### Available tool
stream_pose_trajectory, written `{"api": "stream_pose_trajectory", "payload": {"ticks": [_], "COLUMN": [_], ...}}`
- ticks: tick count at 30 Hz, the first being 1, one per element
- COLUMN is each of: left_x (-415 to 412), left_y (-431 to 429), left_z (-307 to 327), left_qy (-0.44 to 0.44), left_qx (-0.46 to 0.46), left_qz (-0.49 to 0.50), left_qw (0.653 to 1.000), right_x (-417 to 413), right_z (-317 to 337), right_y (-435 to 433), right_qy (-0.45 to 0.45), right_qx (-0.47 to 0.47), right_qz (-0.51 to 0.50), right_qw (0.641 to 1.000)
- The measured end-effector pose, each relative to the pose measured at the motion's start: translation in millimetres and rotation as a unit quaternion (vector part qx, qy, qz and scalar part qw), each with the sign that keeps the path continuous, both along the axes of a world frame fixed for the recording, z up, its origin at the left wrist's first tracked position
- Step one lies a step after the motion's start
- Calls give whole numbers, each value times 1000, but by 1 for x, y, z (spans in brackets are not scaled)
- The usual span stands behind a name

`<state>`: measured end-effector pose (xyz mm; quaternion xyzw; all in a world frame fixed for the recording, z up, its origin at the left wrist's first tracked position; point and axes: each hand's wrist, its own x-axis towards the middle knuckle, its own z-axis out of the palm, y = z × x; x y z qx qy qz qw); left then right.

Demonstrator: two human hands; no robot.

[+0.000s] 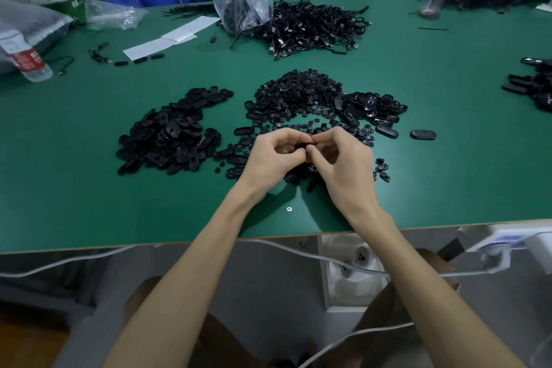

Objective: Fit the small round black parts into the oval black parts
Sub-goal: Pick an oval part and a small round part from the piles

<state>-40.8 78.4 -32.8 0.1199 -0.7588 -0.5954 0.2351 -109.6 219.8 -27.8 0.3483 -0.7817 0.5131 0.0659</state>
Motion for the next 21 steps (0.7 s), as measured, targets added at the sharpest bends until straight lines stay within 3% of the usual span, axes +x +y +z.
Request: {"api": "stream_pose_trajectory", "payload": {"ticks": [21], "left_x": [0], "left_y": [-5], "left_z": [-2], "left_qy": [18], "left_qx": [50], "left_qz": [-34], "left_qw": [998], "right_x": [-5], "right_z": [0], "right_y": [4], "right_qy": [-44], "right_qx": [-40], "right_qz": [22], "right_qw": [998]}}
